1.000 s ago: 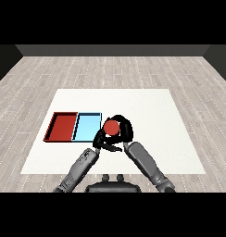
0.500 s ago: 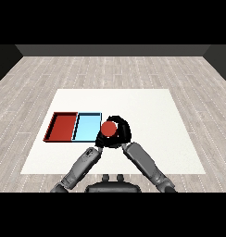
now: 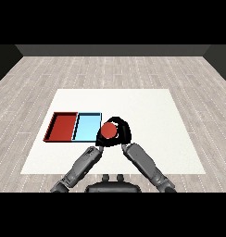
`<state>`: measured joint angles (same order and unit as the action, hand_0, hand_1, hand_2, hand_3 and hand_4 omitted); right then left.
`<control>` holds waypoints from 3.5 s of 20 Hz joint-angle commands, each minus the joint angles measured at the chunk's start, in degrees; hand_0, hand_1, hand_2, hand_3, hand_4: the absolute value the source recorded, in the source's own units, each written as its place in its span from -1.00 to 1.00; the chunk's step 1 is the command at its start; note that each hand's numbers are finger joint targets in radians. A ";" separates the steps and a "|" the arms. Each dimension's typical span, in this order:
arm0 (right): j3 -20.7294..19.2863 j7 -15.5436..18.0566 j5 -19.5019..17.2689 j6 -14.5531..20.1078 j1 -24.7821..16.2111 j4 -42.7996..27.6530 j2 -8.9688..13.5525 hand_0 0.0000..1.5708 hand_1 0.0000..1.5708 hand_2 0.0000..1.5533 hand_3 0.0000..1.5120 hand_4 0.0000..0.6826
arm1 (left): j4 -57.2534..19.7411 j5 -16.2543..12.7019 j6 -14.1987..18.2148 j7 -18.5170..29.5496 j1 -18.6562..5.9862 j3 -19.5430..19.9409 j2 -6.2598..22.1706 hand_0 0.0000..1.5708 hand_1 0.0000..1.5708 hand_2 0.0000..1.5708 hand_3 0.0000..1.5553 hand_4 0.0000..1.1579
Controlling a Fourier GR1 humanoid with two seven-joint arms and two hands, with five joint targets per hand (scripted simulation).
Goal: Pick the red can and put it in the red box
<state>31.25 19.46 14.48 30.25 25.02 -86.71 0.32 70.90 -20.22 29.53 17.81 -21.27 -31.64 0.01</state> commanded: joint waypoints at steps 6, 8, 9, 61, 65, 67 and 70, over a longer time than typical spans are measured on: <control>0.42 0.09 2.17 0.22 2.86 3.49 -0.31 0.90 0.90 0.85 0.84 0.87 | 1.66 -0.60 7.82 2.57 -3.13 -1.73 0.00 1.00 1.00 0.99 0.91 0.96; -0.91 -5.03 -0.78 -1.02 -2.01 -4.88 0.58 0.84 0.84 0.79 0.78 0.19 | -2.43 -2.71 2.46 8.92 -2.95 1.60 0.00 1.00 1.00 1.00 0.92 0.97; -0.75 -0.05 0.31 -1.87 -2.92 -0.91 -0.31 0.59 0.59 0.61 0.53 -1.00 | -0.78 -3.84 5.73 12.34 1.31 -2.20 0.00 1.00 1.00 1.00 0.93 0.98; -20.79 -2.66 6.01 -20.18 -29.51 -16.06 11.15 -1.00 -1.00 -1.00 -1.00 -1.00 | -10.31 10.70 -2.16 -9.21 -1.18 24.35 29.23 1.00 1.00 0.97 0.91 0.92; -22.62 -3.57 6.14 -20.10 -26.05 -12.49 11.27 -1.00 -1.00 -1.00 -1.00 -1.00 | -24.25 12.88 -3.59 -10.01 -4.89 24.48 29.11 1.00 1.00 0.98 0.91 0.81; -25.99 -4.92 8.39 -20.96 -29.16 -16.45 14.23 -1.00 -1.00 -1.00 -1.00 -1.00 | -30.66 14.12 -4.83 -9.71 -3.80 25.07 32.33 1.00 1.00 0.97 0.89 0.81; -25.48 -3.12 8.41 -20.90 -24.68 -11.11 11.48 -1.00 -1.00 -1.00 -1.00 -1.00 | -41.63 16.68 -4.19 -13.28 -8.98 24.24 31.60 0.92 0.92 0.82 0.75 0.68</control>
<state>6.98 15.41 21.83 10.06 -1.79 -100.94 12.56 40.64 -6.05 25.16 7.01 -27.15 -7.35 30.70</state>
